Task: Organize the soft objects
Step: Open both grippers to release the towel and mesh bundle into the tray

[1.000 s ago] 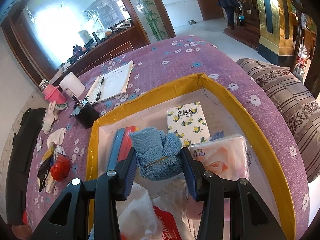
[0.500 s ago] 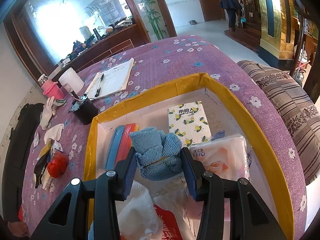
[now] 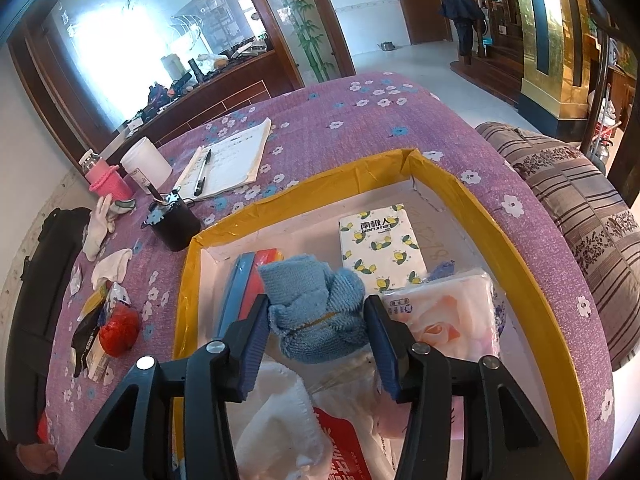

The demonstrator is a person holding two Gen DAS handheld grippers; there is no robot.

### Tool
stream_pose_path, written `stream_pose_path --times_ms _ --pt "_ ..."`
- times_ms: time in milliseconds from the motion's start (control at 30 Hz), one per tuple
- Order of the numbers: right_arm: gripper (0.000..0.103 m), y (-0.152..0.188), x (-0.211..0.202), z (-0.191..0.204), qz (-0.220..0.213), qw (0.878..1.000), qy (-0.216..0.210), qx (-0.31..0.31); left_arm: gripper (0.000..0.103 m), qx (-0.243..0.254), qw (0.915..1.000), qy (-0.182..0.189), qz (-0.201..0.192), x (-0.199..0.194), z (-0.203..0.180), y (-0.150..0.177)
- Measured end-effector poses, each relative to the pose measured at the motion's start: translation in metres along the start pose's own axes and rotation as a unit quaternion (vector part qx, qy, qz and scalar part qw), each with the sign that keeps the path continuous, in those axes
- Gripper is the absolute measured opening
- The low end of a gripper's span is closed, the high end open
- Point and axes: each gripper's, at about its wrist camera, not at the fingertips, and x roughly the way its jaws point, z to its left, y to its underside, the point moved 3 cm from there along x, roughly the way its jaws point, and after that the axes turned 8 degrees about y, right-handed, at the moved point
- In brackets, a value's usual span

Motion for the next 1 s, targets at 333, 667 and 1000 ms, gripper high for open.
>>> stream_pose_path --times_ms 333,667,1000 --pt "0.065 -0.004 -0.018 0.000 -0.030 0.999 -0.016 0.011 0.076 -0.019 0.9995 0.000 -0.025 -0.008 0.010 -0.005" --pt "0.071 -0.011 -0.046 -0.003 -0.080 0.996 -0.029 0.032 0.082 -0.038 0.9978 0.002 -0.054 -0.020 0.017 -0.011" --pt "0.072 -0.013 -0.051 0.002 -0.090 0.995 -0.025 0.025 0.082 -0.085 0.9957 -0.008 -0.036 -0.030 0.048 -0.018"
